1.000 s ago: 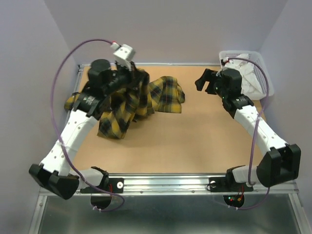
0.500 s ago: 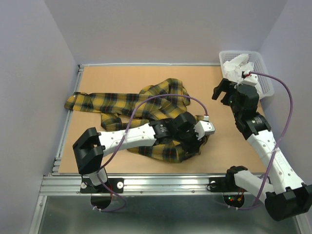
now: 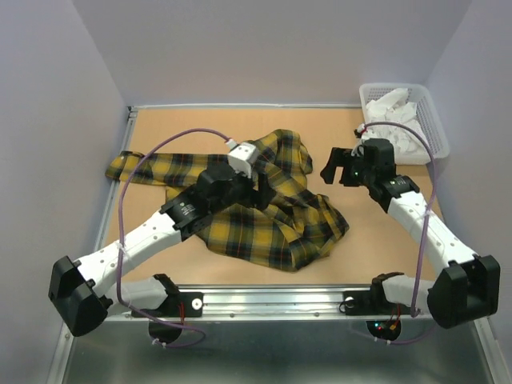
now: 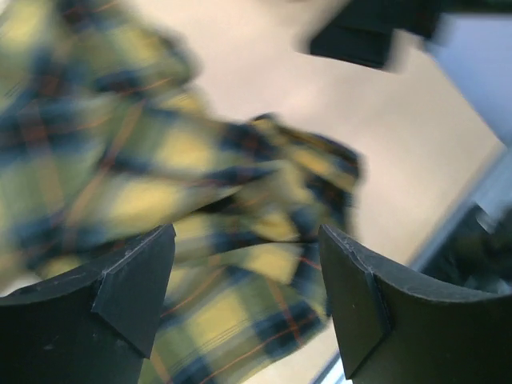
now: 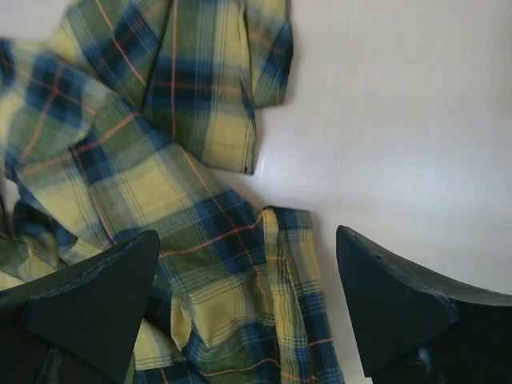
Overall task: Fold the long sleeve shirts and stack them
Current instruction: Flatten the shirt out
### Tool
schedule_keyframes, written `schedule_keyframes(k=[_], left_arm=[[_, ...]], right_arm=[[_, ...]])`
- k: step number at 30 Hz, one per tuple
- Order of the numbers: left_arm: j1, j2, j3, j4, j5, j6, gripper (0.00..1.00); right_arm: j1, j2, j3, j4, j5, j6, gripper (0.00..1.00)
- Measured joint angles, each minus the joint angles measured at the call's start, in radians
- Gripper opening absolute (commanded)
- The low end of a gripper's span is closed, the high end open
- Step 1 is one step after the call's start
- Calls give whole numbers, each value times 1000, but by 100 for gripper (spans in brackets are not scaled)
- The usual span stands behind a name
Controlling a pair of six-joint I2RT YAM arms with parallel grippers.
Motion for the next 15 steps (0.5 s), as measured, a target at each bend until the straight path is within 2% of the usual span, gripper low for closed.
schedule_keyframes(k=[4, 6, 10, 15], left_arm=[[169, -51, -129, -42, -96, -143, 83], [232, -63, -190, -74, -121, -210, 83], [334, -105, -294, -114, -145, -309, 83], [451, -225, -427, -151, -173, -426, 82]], right_arm=[[0, 87, -52, -28, -57, 23, 94], [0, 136, -70, -52, -74, 27, 87], [0, 221, -70, -56, -106, 28, 80], [10, 316, -68, -34, -159, 9, 78]])
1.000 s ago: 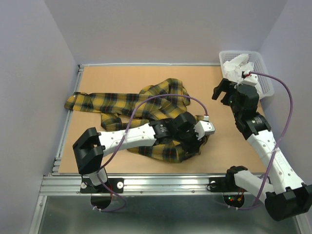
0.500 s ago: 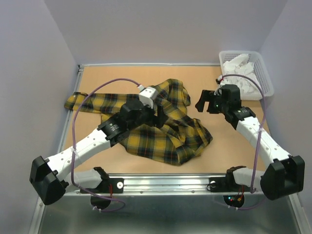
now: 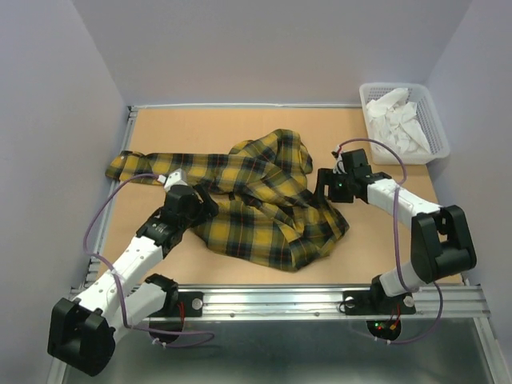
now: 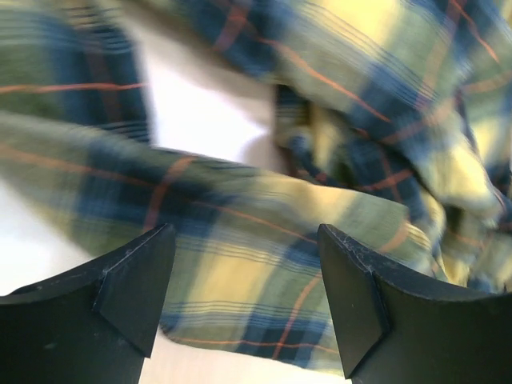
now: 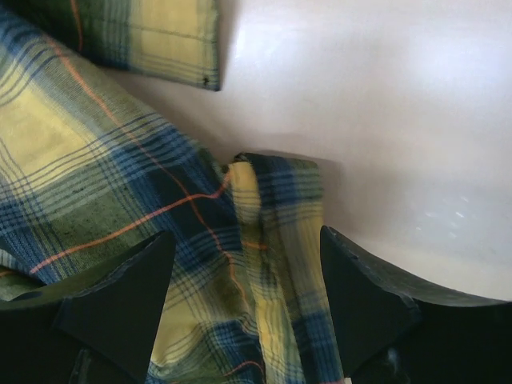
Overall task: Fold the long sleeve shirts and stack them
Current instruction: Flatten the shirt out
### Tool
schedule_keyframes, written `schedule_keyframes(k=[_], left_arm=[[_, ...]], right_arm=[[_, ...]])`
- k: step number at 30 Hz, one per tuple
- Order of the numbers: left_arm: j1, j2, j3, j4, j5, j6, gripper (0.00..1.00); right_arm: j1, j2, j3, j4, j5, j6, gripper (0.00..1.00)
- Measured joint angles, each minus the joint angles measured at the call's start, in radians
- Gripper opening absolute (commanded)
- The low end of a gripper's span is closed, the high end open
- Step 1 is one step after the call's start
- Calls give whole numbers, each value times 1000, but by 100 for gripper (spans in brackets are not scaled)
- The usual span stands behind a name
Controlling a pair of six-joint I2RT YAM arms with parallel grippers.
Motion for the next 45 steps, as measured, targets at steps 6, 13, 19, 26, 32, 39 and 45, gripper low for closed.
schedule_keyframes(k=[6, 13, 19, 26, 32, 39, 45], left_arm=[[117, -83, -69, -24, -47, -64, 81], [264, -70, -76, -29, -116, -75, 81], [423, 30, -76, 4, -89, -76, 80], [535, 174, -76, 90, 2, -82, 80], [548, 290, -61, 155, 65, -94, 77], [548, 410, -17, 256, 118, -107, 49], [548, 459, -12, 284, 138, -117, 7]], right_arm=[[74, 113, 69, 39, -50, -57, 80], [122, 182, 161, 93, -95, -100, 83], [128, 198, 225, 115, -126, -121, 86], [129, 261, 287, 143, -174, -149, 86], [135, 342, 307, 151, -200, -168, 74], [135, 364, 336, 153, -226, -184, 10], [135, 340, 351, 156, -194, -196, 1]])
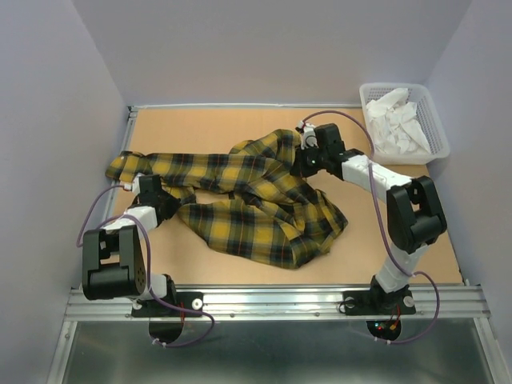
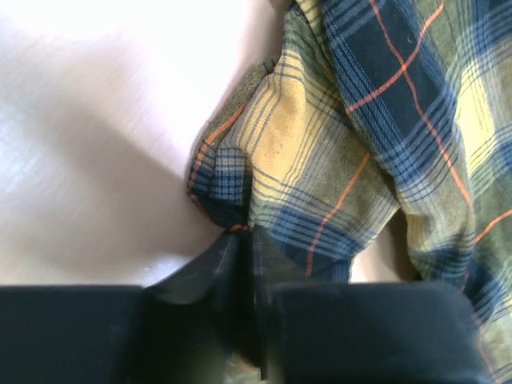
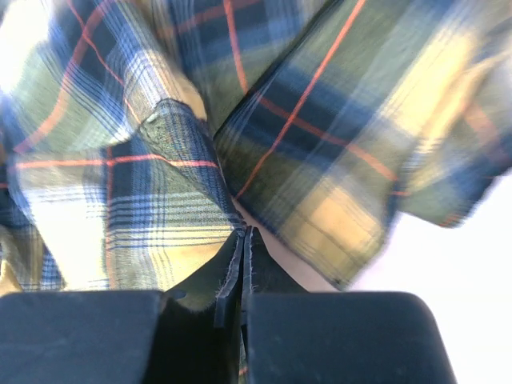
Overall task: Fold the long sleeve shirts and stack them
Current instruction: Flatten the shirt out
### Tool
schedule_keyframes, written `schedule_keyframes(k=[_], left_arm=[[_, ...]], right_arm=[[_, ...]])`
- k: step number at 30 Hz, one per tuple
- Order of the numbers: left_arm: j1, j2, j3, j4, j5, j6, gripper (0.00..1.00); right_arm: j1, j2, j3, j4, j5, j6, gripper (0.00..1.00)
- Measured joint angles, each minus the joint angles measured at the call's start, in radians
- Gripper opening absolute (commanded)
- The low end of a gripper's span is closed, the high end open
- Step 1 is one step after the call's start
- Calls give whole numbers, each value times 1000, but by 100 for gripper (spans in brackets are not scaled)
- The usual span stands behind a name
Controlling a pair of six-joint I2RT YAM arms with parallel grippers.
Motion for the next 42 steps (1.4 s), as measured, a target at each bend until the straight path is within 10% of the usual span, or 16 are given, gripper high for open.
schedule_keyframes(k=[17, 37, 42], left_arm=[[9, -23, 3, -36, -9, 18, 0], [215, -390, 102, -383, -290, 87, 0], [222, -402, 127, -430, -349, 107, 25]], right_arm=[[-87, -462, -73, 10, 771, 134, 1], [-277, -381, -191, -248, 731, 396, 1], [-277, -381, -188, -285, 718, 384, 55]])
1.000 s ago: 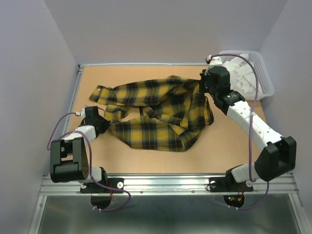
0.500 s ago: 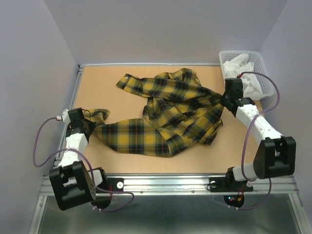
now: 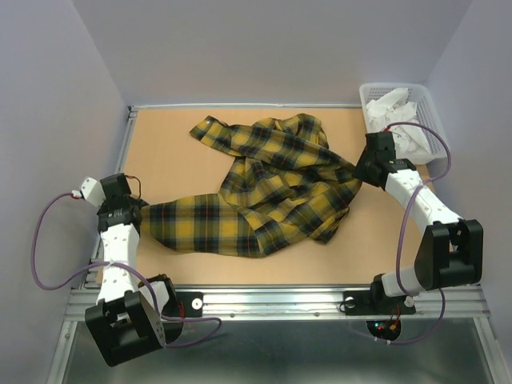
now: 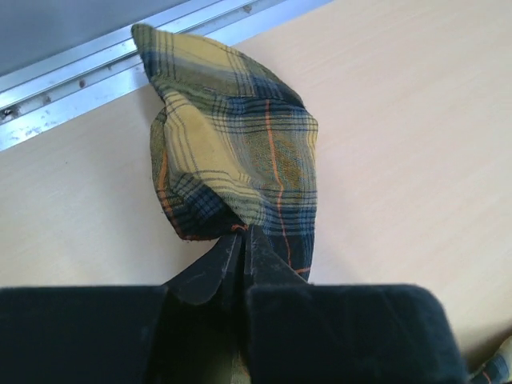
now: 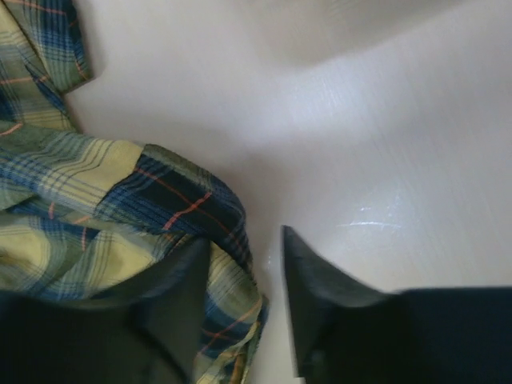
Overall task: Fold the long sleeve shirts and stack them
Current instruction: Flatten the shirt out
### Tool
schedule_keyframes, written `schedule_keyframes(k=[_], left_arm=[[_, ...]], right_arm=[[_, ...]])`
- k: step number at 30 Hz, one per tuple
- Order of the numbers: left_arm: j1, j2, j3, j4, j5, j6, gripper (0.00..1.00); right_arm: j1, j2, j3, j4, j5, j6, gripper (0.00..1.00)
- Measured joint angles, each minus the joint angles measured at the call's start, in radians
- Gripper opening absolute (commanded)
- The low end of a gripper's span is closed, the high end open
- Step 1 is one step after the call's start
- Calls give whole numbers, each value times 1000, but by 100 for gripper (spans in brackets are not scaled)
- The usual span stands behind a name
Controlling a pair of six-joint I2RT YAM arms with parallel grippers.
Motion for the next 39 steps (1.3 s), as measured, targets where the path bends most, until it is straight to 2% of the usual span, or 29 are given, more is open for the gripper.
schedule_keyframes(k=[1, 2, 5, 8, 11, 15, 20, 24, 30, 39], left_arm=[[0, -7, 0, 0, 11, 12, 39], [0, -10, 0, 1, 25, 23, 64], [0, -20, 3, 4, 111, 66, 92], [-10, -23, 26, -2, 203, 111, 93], [-44, -23, 67, 3, 289, 143, 89], [-162, 2, 107, 79, 426, 160, 88], [-425, 208, 175, 187, 529, 171, 88], [-540, 425, 251, 230, 560, 190, 85], [-590, 710, 399, 243, 549, 235, 79], [-597, 918, 553, 248, 517, 286, 69]], right_arm=[[0, 0, 3, -6, -5, -11, 63], [0, 0, 7, -10, -12, -19, 71], [1, 0, 37, -24, -39, -45, 82], [16, 3, 95, -31, -75, -88, 84], [47, 21, 171, -29, -140, -138, 84], [76, 65, 239, -3, -247, -190, 84], [87, 129, 246, 19, -358, -232, 84], [93, 176, 253, 31, -417, -264, 84], [95, 270, 336, 60, -470, -343, 85], [99, 388, 444, 89, -521, -446, 85]])
